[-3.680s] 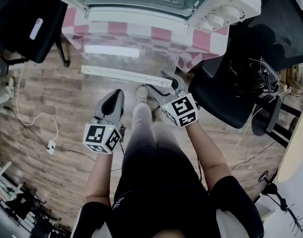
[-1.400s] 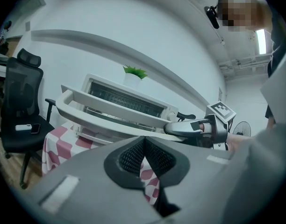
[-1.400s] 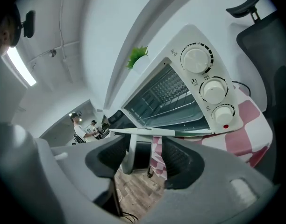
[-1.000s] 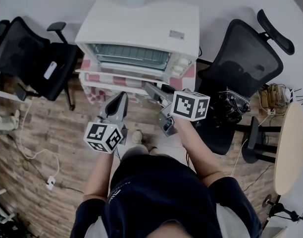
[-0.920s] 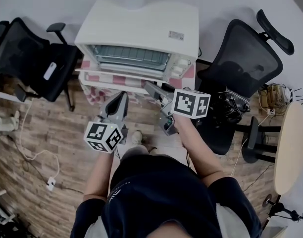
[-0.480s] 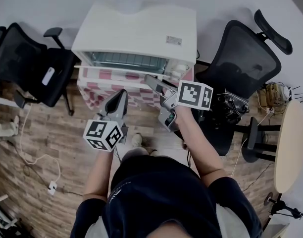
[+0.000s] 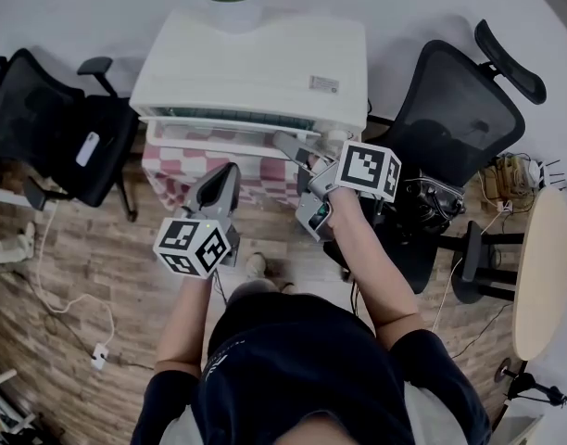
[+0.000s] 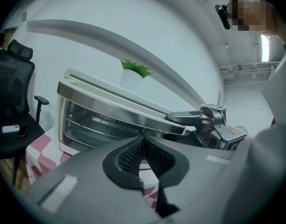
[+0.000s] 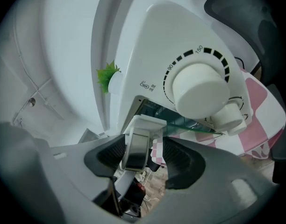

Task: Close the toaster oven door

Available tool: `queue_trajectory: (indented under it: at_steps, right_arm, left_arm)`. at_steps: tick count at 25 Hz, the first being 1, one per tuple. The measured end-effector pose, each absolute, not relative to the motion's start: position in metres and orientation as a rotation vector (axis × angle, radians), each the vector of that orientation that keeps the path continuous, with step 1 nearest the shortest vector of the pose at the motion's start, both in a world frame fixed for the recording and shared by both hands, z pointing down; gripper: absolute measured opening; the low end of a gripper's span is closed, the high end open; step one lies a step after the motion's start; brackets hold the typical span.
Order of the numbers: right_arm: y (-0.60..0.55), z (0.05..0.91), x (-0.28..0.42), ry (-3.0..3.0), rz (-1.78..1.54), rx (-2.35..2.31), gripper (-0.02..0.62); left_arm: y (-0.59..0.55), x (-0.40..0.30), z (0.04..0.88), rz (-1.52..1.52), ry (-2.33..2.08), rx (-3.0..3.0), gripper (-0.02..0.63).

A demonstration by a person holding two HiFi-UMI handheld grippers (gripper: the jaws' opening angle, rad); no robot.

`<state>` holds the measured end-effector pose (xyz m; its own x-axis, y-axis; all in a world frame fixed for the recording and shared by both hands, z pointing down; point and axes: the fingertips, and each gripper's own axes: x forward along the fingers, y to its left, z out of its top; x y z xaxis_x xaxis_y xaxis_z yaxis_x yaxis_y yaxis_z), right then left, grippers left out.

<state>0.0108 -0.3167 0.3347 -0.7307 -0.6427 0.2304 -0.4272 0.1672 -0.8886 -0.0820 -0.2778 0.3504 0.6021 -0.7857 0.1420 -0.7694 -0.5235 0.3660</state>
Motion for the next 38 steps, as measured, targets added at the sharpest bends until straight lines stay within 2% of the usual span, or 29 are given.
queue_trajectory:
  at_steps: [9, 28, 38]
  right_arm:
    - [-0.33, 0.33, 0.016, 2.173, -1.618, -1.013, 0.261]
    - [-0.306, 0.325, 0.045, 2.232, -1.445, -1.1, 0.273]
    - [-0.277, 0.326, 0.055, 2.27, -1.358, -1.162, 0.2]
  left_arm:
    - [-0.289, -0.078, 0.348, -0.053, -1.228, 2.419, 0.038]
    - [-0.281, -0.071, 0.333, -0.093, -1.228, 2.465, 0.002]
    - [-0.262, -0.067, 0.328, -0.112, -1.234, 2.456, 0.014]
